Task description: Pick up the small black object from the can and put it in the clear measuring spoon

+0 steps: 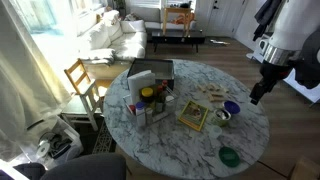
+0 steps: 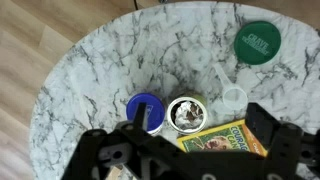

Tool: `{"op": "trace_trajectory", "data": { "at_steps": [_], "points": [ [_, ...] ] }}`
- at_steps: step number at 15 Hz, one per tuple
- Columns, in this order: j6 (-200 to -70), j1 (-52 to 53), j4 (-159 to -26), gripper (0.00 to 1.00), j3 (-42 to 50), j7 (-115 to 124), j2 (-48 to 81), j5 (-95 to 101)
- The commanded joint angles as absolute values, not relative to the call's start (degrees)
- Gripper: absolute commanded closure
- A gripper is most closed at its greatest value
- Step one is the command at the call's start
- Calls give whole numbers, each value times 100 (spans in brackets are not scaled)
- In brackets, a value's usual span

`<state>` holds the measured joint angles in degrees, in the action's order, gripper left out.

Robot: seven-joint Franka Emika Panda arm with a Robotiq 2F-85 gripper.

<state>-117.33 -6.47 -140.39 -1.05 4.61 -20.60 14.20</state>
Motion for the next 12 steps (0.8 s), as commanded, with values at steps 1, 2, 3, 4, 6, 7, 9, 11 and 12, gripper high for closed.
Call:
{"op": "trace_trajectory", "data": {
  "at_steps": [1, 2, 3, 4, 6, 7, 9, 11, 12],
  "points": [
    [-11716, -570, -14030, 0, -34, 483, -2059, 1445],
    [-11716, -570, -14030, 0, -34, 483, -2059, 1445],
    [-11716, -570, -14030, 0, -34, 483, -2059, 1445],
    [-11716, -570, -14030, 0, -34, 483, -2059, 1445],
    [-11891, -590, -13984, 0, -53, 1130, -1855, 1066],
    [-12029, -640, -13983, 0, -100, 1471, -1774, 1092],
    [-12302, -729, -13953, 0, -92, 2022, -1478, 1081],
    [-12709, -773, -13972, 0, -41, 2508, -1209, 997],
    [-12925, -810, -13953, 0, -14, 2751, -1034, 978]
  ]
}}
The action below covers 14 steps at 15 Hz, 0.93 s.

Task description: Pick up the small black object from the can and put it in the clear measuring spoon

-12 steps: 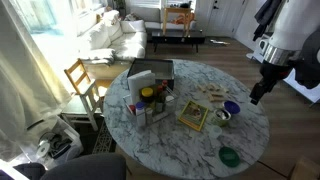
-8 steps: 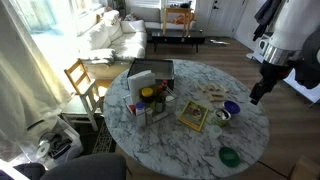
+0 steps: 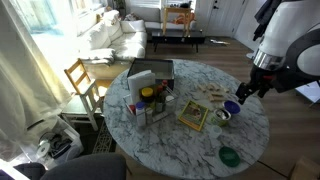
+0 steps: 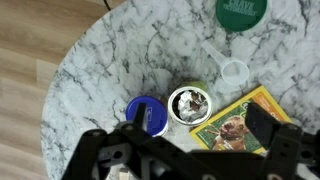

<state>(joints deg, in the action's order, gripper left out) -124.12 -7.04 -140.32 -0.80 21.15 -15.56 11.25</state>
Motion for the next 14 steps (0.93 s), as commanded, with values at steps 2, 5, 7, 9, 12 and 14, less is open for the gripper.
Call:
{"op": "trace_trajectory", "data": {
  "at_steps": [2, 5, 7, 9, 12, 14],
  "points": [
    [-13268, -878, -13929, 0, 84, 3137, -719, 874],
    [-13582, -907, -13910, 0, 234, 3632, -398, 568],
    [-13528, -832, -13991, 0, 256, 3499, -550, 658],
    [-13675, -822, -13988, 0, 289, 3649, -439, 515],
    [-13688, -817, -13979, 0, 289, 3720, -428, 481],
    [-13434, -864, -13795, 0, 316, 4204, -157, 363]
  ]
}}
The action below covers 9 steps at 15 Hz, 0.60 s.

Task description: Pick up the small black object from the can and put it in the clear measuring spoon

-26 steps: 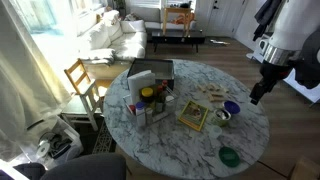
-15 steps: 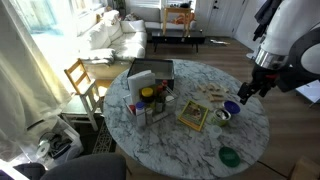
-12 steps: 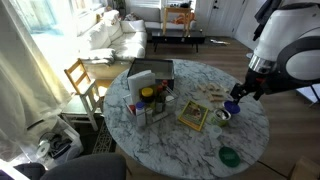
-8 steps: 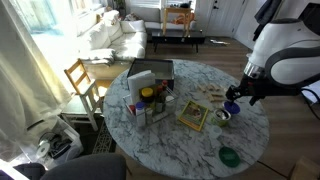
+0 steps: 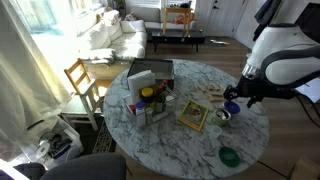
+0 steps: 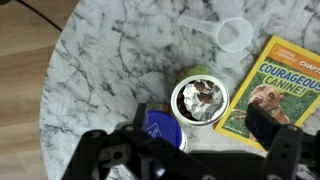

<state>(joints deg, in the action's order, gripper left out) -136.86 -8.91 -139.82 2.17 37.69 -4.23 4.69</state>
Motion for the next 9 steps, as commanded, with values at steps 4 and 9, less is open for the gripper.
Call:
{"op": "trace_trajectory", "data": {
  "at_steps": [4, 9],
  "points": [
    [-13242, -841, -13630, 21, 406, 5041, 121, 277],
    [-13397, -765, -13427, 47, 470, 5441, 601, -299]
  ]
}}
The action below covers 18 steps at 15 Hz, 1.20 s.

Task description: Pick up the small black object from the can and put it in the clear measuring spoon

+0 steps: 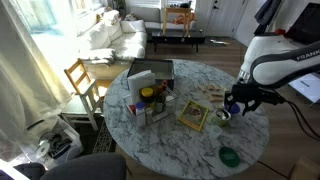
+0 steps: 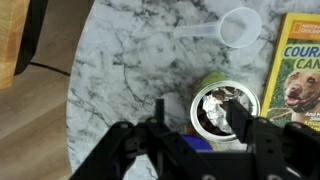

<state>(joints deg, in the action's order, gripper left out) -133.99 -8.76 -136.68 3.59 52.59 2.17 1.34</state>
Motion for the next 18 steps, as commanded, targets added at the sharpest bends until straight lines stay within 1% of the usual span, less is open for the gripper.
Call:
{"op": "trace_trajectory", "data": {
  "at_steps": [1, 2, 3, 4, 6, 7, 9, 10, 11, 12, 13, 15, 16, 17, 18],
  "points": [
    [-13465, -771, -13392, 48, 484, 5428, 694, -518],
    [-13514, -777, -13360, 49, 495, 5432, 770, -694],
    [-13540, -791, -13317, 45, 506, 5391, 840, -926],
    [-13583, -796, -13291, 45, 513, 5348, 894, -1113],
    [-13793, -809, -13249, 39, 535, 5319, 1008, -1502],
    [-13918, -818, -13238, 39, 552, 5312, 1062, -1663],
    [-14169, -825, -13228, 41, 588, 5322, 1159, -1905],
    [-14282, -823, -13224, 46, 610, 5344, 1208, -1976],
    [-14371, -827, -13220, 49, 623, 5330, 1251, -2068],
    [-14440, -830, -13215, 56, 634, 5327, 1291, -2149],
    [-14480, -835, -13206, 55, 635, 5299, 1330, -2242],
    [-14545, -829, -13184, 59, 649, 5324, 1404, -2354],
    [-14558, -830, -13173, 56, 649, 5322, 1430, -2409],
    [-14576, -830, -13167, 59, 649, 5325, 1458, -2462],
    [-14584, -834, -13157, 58, 647, 5312, 1485, -2510]
  ]
}}
